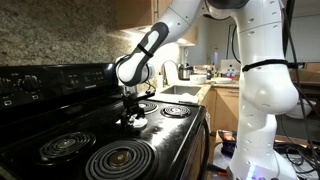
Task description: Use the cloth to wipe the stove
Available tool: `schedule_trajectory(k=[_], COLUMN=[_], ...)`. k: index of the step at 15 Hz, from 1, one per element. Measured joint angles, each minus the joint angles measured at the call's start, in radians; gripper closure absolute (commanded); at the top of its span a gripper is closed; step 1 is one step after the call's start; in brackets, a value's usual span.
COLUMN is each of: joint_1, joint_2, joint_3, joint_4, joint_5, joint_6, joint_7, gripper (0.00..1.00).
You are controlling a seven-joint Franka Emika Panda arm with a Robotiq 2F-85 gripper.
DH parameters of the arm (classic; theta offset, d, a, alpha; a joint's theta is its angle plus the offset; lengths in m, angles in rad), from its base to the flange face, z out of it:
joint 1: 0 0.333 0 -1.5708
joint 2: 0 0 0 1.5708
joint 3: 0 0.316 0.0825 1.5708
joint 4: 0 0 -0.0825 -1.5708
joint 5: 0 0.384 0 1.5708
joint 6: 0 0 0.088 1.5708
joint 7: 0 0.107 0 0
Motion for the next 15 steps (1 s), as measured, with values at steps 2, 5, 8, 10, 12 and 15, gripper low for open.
schedule_trajectory(k=[2,5,8,10,12,15], joint_1=[-0.005,-0.025,-0.068,-0.101,-0.133,-0.17], joint_2=[-0.053,-0.139,-0.224,-0.278,-0.328,-0.393], joint_3=[-0.003,-0.021,-0.05,-0.065,-0.072,-0.073], joint_4=[-0.072,-0.182,-0.281,-0.332,-0.367,-0.393], joint_5=[0.0,-0.004,-0.031,-0.063,-0.1,-0.146], joint_6=[0.001,0.002,0.002,0.002,0.001,0.0], joint_7=[0.0,0.0,0.0,0.0,0.002,0.002], gripper=[0.92,0.92,0.92,0.92,0.92,0.92])
